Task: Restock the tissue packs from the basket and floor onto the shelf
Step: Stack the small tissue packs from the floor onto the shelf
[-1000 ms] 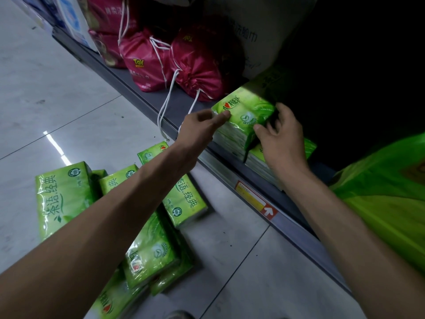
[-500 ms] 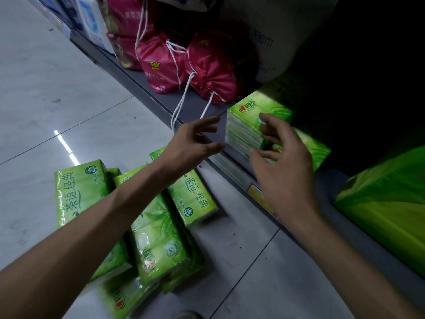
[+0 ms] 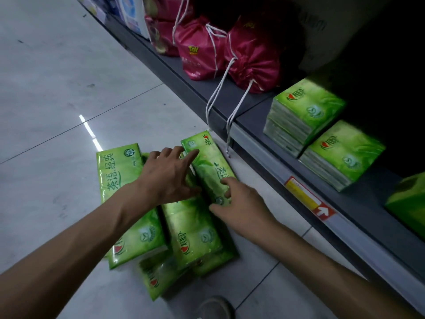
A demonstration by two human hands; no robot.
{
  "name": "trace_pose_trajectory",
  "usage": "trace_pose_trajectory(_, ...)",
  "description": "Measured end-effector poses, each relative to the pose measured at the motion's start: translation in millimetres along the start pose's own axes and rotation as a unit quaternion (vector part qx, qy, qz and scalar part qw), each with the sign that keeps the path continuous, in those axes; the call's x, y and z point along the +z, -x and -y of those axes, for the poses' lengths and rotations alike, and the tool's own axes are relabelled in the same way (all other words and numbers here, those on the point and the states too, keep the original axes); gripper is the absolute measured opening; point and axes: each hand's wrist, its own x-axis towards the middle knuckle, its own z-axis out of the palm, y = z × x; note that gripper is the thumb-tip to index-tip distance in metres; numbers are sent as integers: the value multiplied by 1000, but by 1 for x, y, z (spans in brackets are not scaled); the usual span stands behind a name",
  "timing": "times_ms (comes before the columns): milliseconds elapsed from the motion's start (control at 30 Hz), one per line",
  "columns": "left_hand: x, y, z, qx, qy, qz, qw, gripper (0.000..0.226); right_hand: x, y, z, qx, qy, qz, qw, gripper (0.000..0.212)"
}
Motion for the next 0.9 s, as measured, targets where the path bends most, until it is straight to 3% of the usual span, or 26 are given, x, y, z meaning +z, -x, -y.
trace_pose_trajectory(167, 18, -5, 16, -38, -20, 51, 998, 120, 40, 2, -5, 82, -9, 111, 990, 77)
trace_pose_trajectory(333, 17, -11, 19, -58, -3, 68, 996, 124, 68, -5, -14, 95, -29, 111, 989, 110)
trace_pose_trajectory(500, 16, -14, 22, -64, 56, 57, 995, 119, 73, -8, -15, 108, -70, 94, 987, 90)
trace_pose_trajectory(600, 18, -16, 22, -59, 116, 6, 992, 95, 74, -9, -17, 153, -118, 83, 978, 85)
trace_pose_trajectory(700, 14, -19, 24, -69, 254, -34, 964, 66, 77, -6, -21, 162, -150, 67, 973, 82)
trace_pose_trajectory(800, -1, -19, 25, -109, 429, -58, 895, 44, 79, 5, -24, 151, -189, 55, 969, 85)
trace_pose_trajectory(900, -14, -19, 29, -128, 508, -70, 849, 33, 79, 15, -29, 135, -229, 51, 963, 98)
